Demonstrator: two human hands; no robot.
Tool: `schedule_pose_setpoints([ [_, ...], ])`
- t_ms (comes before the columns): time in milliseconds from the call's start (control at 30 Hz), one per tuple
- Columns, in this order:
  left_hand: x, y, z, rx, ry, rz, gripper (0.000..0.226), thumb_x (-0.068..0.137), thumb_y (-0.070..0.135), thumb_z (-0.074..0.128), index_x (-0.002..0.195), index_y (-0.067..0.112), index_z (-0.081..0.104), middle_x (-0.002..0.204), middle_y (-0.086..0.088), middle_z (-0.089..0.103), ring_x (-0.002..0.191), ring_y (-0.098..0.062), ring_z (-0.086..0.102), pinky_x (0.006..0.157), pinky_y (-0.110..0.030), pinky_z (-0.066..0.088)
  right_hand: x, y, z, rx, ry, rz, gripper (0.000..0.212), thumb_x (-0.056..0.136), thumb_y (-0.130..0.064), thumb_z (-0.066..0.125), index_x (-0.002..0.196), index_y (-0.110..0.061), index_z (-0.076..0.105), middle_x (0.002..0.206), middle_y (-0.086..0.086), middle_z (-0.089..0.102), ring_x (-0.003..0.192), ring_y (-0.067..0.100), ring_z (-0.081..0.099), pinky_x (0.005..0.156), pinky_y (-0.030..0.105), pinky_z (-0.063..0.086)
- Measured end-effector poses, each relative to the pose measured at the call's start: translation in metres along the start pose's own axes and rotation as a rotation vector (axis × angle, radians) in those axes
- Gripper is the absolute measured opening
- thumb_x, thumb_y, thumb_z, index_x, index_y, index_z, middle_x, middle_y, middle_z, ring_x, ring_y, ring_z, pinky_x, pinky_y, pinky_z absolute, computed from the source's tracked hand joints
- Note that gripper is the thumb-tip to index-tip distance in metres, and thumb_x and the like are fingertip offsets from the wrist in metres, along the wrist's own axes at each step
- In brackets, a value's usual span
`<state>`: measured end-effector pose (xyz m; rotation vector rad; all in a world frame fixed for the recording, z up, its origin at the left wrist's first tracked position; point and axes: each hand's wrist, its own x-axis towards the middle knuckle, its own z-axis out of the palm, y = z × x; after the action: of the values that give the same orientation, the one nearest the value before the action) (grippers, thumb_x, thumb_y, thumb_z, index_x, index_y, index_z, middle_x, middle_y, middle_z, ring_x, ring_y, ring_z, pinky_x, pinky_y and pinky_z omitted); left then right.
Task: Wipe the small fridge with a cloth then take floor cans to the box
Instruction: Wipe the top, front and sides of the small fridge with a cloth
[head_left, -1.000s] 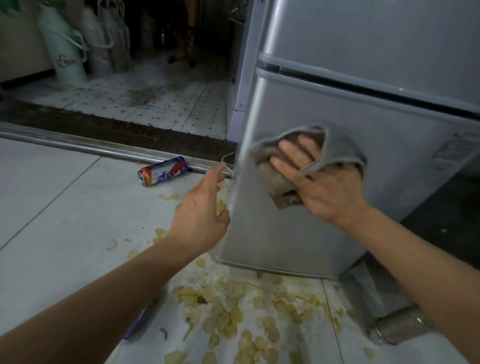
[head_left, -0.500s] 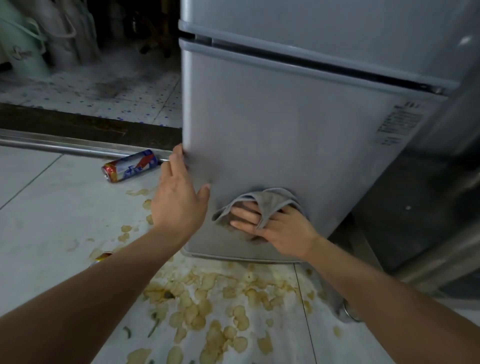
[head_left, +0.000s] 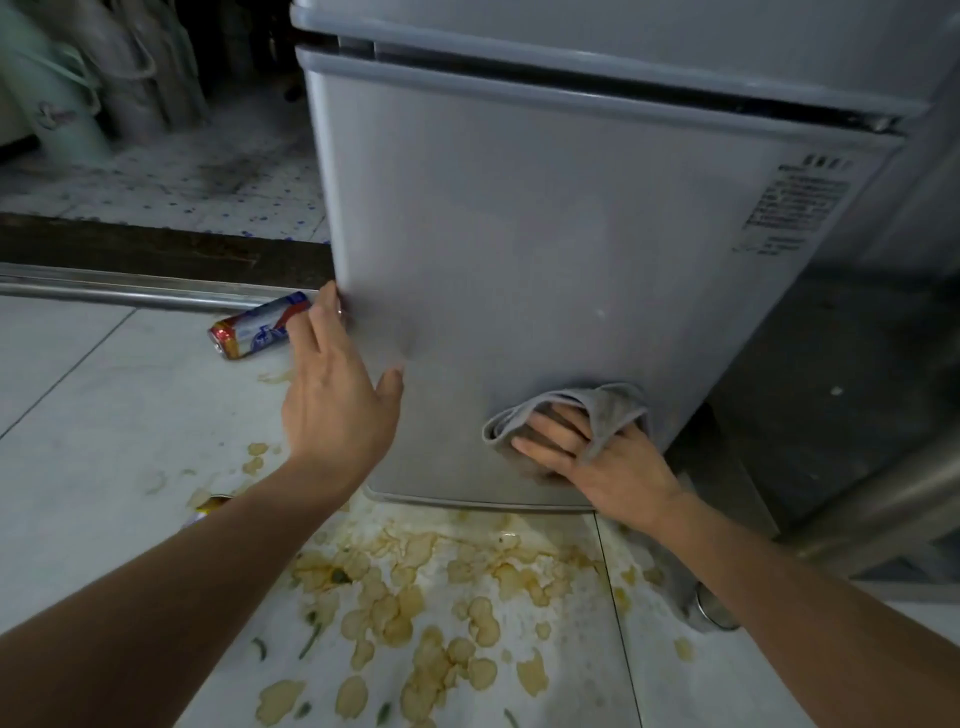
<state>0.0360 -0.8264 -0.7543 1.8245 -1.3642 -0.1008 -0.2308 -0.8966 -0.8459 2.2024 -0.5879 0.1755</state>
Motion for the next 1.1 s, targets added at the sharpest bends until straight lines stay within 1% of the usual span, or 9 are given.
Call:
schedule_pose_setpoints([
  [100, -0.015, 0.006, -0.007, 0.046, 0.069, 0.143, 0.086, 0.076, 0.011, 0.071, 0.144, 0.01, 0.019, 0.143, -0.016, 0.026, 0.127, -0.031, 0.034, 0.103, -0.045, 0.039, -0.005, 0.001, -0.005, 0.009, 0.019, 0.013, 0.073, 0.079, -0.007, 0.05, 0.143, -0.03, 0.024, 0.15, -0.005, 0.02, 0.137, 0.018, 0.024, 0.105, 0.053, 0.032],
  [200, -0.021, 0.014, -0.006, 0.165, 0.1, 0.38, 0.081, 0.073, 0.011, 0.07, 0.141, 0.009, 0.025, 0.145, -0.021, 0.027, 0.13, -0.035, 0.03, 0.106, -0.045, 0.027, 0.012, 0.031, -0.025, 0.035, 0.226, 0.342, 0.056, 0.086, -0.017, 0.042, 0.139, -0.028, 0.031, 0.146, -0.001, 0.027, 0.135, 0.024, 0.026, 0.095, 0.061, 0.04],
  [333, -0.02, 0.028, 0.01, 0.361, 0.019, 0.621, 0.084, 0.068, 0.01, 0.073, 0.139, 0.017, 0.028, 0.15, -0.014, 0.027, 0.132, -0.033, 0.027, 0.104, -0.058, 0.027, 0.025, 0.06, -0.036, 0.044, 0.409, 0.652, 0.054, 0.096, -0.031, 0.042, 0.146, -0.022, 0.022, 0.151, 0.009, 0.016, 0.142, 0.031, 0.01, 0.113, 0.056, 0.007],
  [467, -0.02, 0.023, 0.025, 0.477, -0.038, 0.652, 0.095, 0.065, 0.006, 0.076, 0.143, 0.024, 0.024, 0.154, -0.006, 0.009, 0.14, -0.032, 0.01, 0.106, -0.062, 0.02, 0.026, 0.013, -0.014, 0.16, 0.35, 1.02, 0.065, 0.096, -0.044, 0.034, 0.145, -0.01, 0.01, 0.147, 0.022, 0.011, 0.137, 0.048, 0.01, 0.113, 0.057, 0.007],
  [600, -0.022, 0.019, 0.028, 0.533, -0.045, 0.661, 0.102, 0.063, 0.004, 0.078, 0.146, 0.021, 0.021, 0.155, -0.007, 0.005, 0.142, -0.034, 0.004, 0.106, -0.063, 0.018, 0.01, -0.032, -0.003, 0.288, 0.186, 1.129, 0.069, 0.096, -0.044, 0.034, 0.139, 0.007, 0.015, 0.143, 0.042, 0.014, 0.133, 0.06, 0.014, 0.108, 0.067, 0.019],
  [700, -0.024, 0.02, 0.027, 0.561, -0.039, 0.69, 0.1, 0.059, 0.002, 0.077, 0.144, 0.018, 0.027, 0.156, -0.007, 0.008, 0.142, -0.035, 0.008, 0.106, -0.064, 0.016, 0.017, -0.039, -0.013, 0.355, 0.173, 1.209, 0.076, 0.092, -0.039, 0.045, 0.14, 0.01, 0.012, 0.143, 0.042, 0.008, 0.134, 0.059, 0.01, 0.111, 0.064, 0.017],
  [833, -0.025, 0.017, 0.03, 0.607, -0.073, 0.791, 0.097, 0.058, 0.002, 0.076, 0.142, 0.015, 0.031, 0.156, -0.004, 0.011, 0.141, -0.031, 0.015, 0.106, -0.061, 0.013, 0.048, 0.019, -0.043, 0.453, 0.489, 1.437, 0.082, 0.092, -0.044, 0.038, 0.141, 0.016, 0.012, 0.146, 0.042, 0.011, 0.138, 0.051, 0.012, 0.116, 0.053, 0.012],
  [933, -0.026, 0.016, 0.036, 0.611, -0.08, 0.794, 0.097, 0.056, 0.0, 0.077, 0.141, 0.015, 0.032, 0.156, -0.005, 0.012, 0.141, -0.032, 0.013, 0.105, -0.063, 0.014, 0.059, 0.058, -0.056, 0.44, 0.744, 1.47, 0.081, 0.092, -0.045, 0.036, 0.139, 0.018, 0.02, 0.142, 0.036, 0.027, 0.133, 0.037, 0.027, 0.114, 0.025, 0.011],
  [1100, -0.023, 0.009, 0.048, 0.564, -0.037, 0.828, 0.094, 0.056, -0.002, 0.074, 0.14, 0.014, 0.034, 0.155, -0.008, 0.012, 0.141, -0.033, 0.011, 0.105, -0.063, 0.013, 0.056, 0.057, -0.041, 0.41, 0.881, 1.448, 0.077, 0.092, -0.042, 0.038, 0.133, 0.022, 0.027, 0.134, 0.033, 0.037, 0.125, 0.038, 0.04, 0.109, 0.027, 0.024],
])
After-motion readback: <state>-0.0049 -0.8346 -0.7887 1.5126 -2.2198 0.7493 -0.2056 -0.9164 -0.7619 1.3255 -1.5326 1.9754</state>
